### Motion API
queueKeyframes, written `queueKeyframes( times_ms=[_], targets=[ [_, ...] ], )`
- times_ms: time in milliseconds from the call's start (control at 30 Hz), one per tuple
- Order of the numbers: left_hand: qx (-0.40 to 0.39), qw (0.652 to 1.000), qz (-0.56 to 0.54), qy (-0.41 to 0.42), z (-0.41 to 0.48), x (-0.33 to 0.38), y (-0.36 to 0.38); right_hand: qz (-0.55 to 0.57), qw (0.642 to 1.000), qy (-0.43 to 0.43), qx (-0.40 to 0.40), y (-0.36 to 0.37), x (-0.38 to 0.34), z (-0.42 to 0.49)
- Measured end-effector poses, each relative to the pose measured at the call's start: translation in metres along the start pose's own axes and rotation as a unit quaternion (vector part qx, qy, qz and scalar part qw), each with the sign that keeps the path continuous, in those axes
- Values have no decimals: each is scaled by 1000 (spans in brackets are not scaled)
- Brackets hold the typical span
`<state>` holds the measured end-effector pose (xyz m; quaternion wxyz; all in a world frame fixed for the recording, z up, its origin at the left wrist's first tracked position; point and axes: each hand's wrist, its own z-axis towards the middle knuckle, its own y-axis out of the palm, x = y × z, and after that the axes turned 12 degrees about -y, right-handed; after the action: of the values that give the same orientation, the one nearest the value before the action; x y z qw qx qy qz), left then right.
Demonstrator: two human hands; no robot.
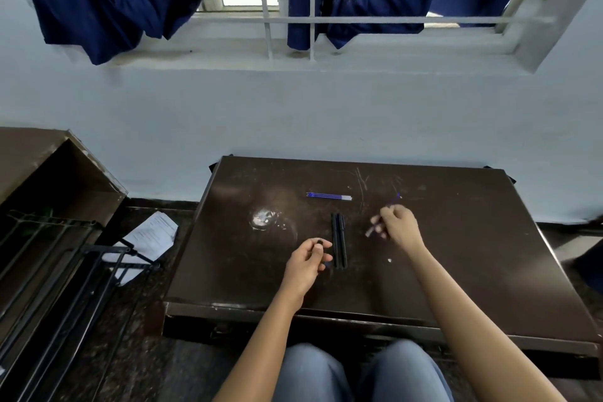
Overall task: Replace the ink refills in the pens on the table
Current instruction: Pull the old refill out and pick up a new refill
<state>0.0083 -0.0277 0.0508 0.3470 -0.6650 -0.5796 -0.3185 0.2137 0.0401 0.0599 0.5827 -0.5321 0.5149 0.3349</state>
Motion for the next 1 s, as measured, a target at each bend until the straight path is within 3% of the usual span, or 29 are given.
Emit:
queueKeyframes(
  times_ms=[100, 167, 700, 1000],
  targets=[
    [-5, 999, 23, 49, -7, 0, 0, 177, 982, -58, 18, 10, -27, -20],
    [-10, 997, 35, 69, -10, 0, 0, 209, 976, -67, -10, 16, -36, -31],
    [3, 994, 77, 73, -13, -8, -10, 113, 985, -84, -104, 38, -29, -59],
    [-9, 997, 79, 21, 13, -27, -19, -18, 966, -91, -243, 67, 1, -53]
  ],
)
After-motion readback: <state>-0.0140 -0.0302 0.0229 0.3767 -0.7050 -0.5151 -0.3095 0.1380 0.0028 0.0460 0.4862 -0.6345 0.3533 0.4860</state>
